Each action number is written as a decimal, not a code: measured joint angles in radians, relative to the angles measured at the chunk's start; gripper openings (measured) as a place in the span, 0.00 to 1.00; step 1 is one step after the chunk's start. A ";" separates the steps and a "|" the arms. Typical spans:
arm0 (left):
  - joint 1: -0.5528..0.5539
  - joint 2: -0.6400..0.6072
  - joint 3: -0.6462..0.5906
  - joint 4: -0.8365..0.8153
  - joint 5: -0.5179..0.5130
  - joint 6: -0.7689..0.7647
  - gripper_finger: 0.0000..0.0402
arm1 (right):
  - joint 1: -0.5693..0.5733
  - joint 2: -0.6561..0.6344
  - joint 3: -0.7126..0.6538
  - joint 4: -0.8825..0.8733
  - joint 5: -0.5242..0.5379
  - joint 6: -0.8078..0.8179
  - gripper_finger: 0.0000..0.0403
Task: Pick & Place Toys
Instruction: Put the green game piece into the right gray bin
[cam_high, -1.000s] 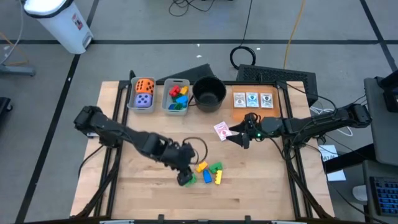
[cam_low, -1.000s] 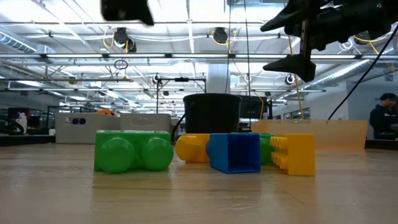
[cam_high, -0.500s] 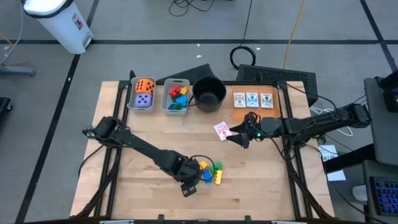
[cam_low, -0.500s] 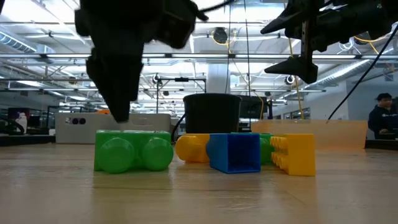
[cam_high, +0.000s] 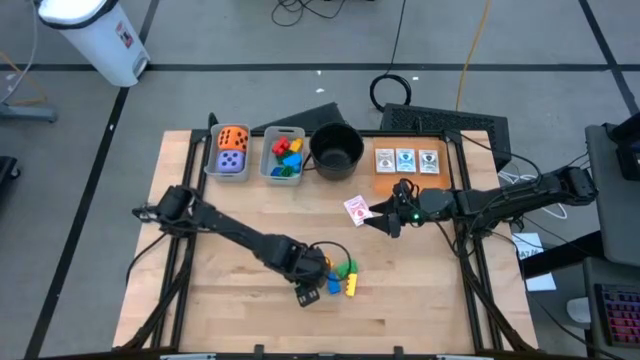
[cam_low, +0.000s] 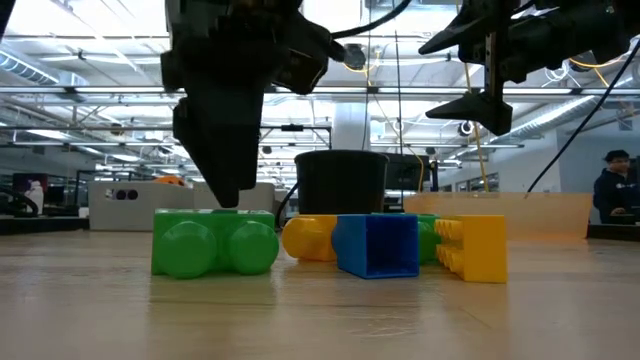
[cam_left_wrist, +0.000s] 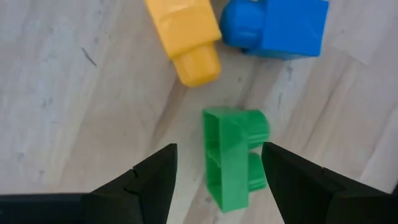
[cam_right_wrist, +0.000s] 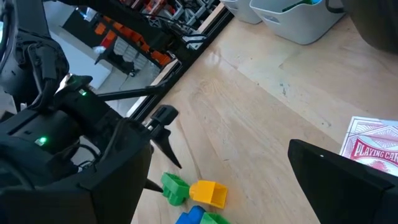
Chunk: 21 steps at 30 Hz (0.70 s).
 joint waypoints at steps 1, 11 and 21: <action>0.005 0.000 0.000 -0.002 0.000 0.005 0.59 | 0.000 0.000 0.000 0.000 0.000 0.000 0.93; 0.015 0.026 0.000 -0.013 0.066 0.035 0.59 | 0.000 0.000 0.000 0.000 0.006 -0.003 0.93; 0.022 0.047 0.000 -0.018 0.104 0.071 0.59 | 0.000 0.000 0.000 0.004 0.050 -0.007 0.93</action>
